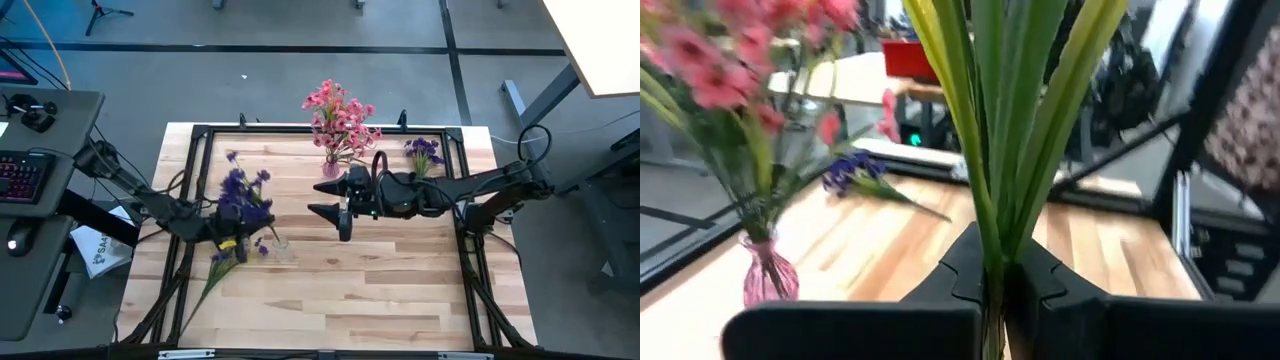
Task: Sort flowers into vase by color
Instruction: Put the middle purple flowers into the transparent vase
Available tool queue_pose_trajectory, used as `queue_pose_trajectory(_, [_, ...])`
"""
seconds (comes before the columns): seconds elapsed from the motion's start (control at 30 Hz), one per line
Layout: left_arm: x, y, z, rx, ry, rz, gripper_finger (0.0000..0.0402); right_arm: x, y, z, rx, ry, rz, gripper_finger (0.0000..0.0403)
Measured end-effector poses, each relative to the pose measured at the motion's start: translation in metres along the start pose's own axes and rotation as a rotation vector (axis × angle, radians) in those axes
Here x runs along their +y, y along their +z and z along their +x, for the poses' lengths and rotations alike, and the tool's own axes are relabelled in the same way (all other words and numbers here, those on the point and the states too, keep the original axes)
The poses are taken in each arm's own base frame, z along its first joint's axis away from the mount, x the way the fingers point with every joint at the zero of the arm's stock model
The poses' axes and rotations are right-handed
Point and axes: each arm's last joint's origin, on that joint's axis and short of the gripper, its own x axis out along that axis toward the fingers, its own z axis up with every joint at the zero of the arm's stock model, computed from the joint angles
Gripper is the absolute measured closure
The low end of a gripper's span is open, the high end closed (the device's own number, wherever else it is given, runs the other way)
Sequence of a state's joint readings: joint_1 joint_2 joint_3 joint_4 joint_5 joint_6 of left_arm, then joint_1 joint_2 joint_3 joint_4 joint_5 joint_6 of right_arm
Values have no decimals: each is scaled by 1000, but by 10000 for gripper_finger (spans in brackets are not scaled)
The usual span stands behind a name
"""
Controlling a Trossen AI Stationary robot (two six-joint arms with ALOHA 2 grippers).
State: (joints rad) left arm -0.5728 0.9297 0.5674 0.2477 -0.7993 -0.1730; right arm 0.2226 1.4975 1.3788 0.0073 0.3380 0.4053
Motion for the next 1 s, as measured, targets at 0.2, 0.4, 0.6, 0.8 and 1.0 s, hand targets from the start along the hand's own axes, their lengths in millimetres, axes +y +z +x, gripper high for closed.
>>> queue_pose_trajectory(0.2, [-7, -11, 7, 59, -62, 3, 389, -1, -3, 0, 26, -12, 7, 135])
queue_pose_trajectory(0.4, [-8, -12, 6, 78, -110, -36, 340, -1, -3, 0, 30, -14, 5, 135])
queue_pose_trajectory(0.6, [-4, -7, 2, 128, -105, -46, 261, -1, -3, 0, 35, -4, 5, 135])
queue_pose_trajectory(0.8, [-2, 6, -4, 235, -108, -25, 192, -2, -5, 0, 52, -7, -1, 135])
queue_pose_trajectory(1.0, [0, 34, -13, 308, -148, -59, 152, -3, -1, -7, 60, -11, -4, 135])
